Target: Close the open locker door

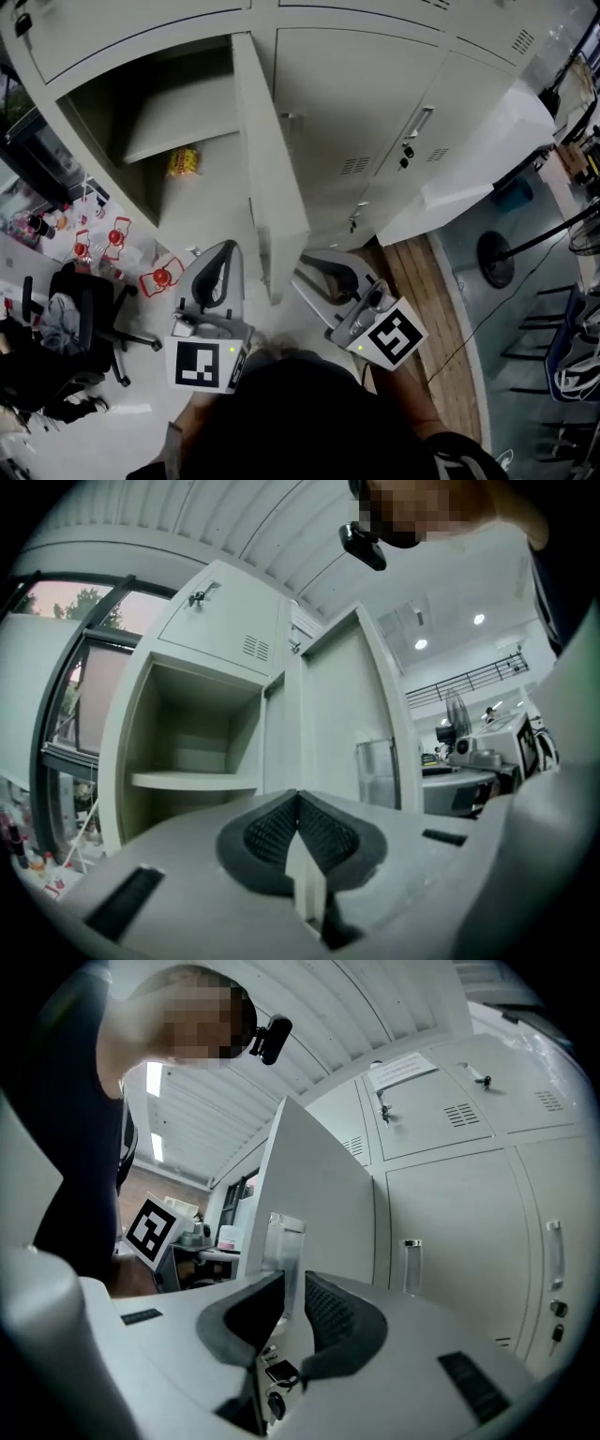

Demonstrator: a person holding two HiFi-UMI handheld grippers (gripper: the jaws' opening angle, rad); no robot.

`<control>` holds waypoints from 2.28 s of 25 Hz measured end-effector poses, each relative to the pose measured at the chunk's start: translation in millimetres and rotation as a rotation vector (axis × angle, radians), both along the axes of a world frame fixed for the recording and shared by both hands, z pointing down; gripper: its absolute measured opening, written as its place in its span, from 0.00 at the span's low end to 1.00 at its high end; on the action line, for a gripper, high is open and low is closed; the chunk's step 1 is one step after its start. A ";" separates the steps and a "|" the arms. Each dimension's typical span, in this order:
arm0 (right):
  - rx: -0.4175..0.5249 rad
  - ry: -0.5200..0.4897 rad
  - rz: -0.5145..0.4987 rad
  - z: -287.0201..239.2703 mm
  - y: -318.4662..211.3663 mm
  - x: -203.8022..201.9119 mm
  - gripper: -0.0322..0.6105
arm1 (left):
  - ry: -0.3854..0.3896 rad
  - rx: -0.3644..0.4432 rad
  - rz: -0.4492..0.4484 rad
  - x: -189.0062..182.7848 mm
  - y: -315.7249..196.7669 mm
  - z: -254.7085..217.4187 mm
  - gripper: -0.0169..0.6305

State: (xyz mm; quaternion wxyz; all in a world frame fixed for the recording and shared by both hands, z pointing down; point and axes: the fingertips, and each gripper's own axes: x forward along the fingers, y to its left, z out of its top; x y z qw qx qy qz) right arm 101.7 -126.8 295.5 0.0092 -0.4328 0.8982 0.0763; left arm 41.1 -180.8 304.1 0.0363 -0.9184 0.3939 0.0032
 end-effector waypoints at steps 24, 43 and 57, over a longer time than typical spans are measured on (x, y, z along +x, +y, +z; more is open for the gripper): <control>0.018 -0.011 -0.335 1.2 -32.5 -89.6 0.17 | -0.041 0.005 -0.332 -102.8 -3.5 -5.7 0.03; 0.012 -0.010 -0.373 3.1 -58.5 -124.7 0.17 | -0.022 -0.021 -0.436 -149.2 -3.8 -1.5 0.03; 0.004 -0.008 -0.375 5.2 -74.9 -145.1 0.14 | -0.018 -0.018 -0.478 -176.8 -8.6 1.4 0.03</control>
